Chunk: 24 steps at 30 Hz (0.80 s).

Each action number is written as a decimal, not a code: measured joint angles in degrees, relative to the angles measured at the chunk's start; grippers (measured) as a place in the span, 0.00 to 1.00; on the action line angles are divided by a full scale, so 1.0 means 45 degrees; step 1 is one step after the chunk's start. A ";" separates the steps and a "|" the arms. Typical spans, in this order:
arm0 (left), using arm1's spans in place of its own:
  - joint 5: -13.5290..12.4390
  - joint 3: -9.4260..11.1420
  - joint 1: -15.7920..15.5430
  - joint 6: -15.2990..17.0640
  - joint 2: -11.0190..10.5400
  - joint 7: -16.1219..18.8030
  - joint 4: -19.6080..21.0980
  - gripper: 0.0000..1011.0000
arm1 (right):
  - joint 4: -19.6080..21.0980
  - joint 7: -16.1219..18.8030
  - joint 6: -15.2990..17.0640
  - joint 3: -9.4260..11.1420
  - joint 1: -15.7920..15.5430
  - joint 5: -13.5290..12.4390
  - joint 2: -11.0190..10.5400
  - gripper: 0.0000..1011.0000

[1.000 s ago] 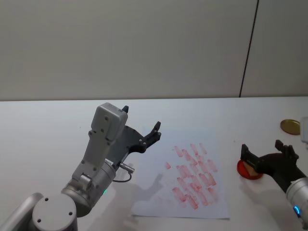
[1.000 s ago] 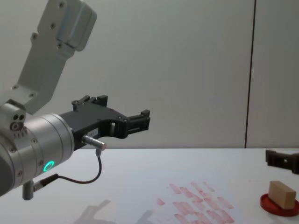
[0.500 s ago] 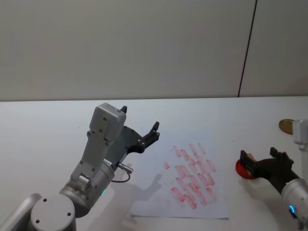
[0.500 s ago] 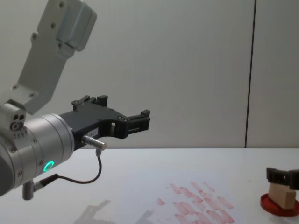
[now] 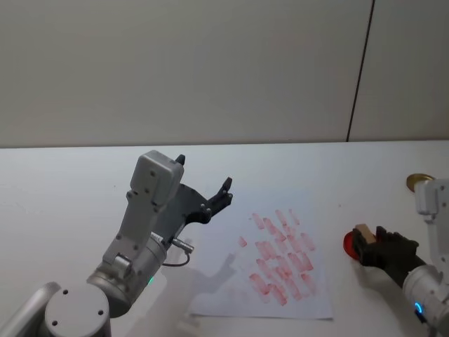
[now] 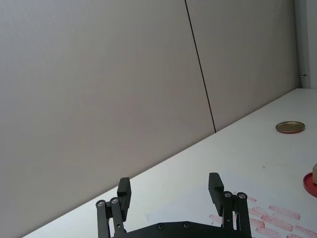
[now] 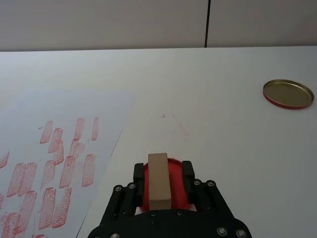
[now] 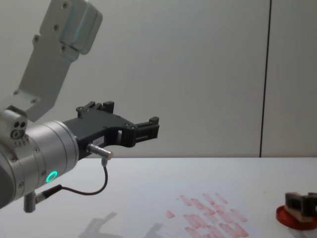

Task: Use the one hand to pick up the stamp and affix it onto the A4 paper.

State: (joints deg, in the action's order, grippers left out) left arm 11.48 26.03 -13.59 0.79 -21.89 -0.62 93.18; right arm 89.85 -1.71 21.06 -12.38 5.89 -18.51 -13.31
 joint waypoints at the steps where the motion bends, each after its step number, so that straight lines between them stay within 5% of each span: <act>1: 0.0000 -0.0001 0.0000 0.0000 0.0000 0.0000 0.0000 0.98 | -0.0026 0.0021 0.0009 -0.0003 0.0012 0.0017 0.0008 0.47; 8: 0.0000 0.0000 0.0000 0.0000 0.0001 0.0000 0.0000 0.98 | -0.0209 0.0123 0.0018 -0.0034 0.0085 0.0167 0.0075 0.23; 24: 0.0000 -0.0001 0.0000 0.0000 0.0000 0.0000 0.0000 0.98 | -0.0355 -0.0222 0.0864 -0.0029 0.0223 0.0329 0.0222 0.22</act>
State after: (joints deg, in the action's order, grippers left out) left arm 11.48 26.02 -13.59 0.79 -21.89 -0.62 93.18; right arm 88.25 -2.70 24.95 -12.51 6.89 -17.03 -12.31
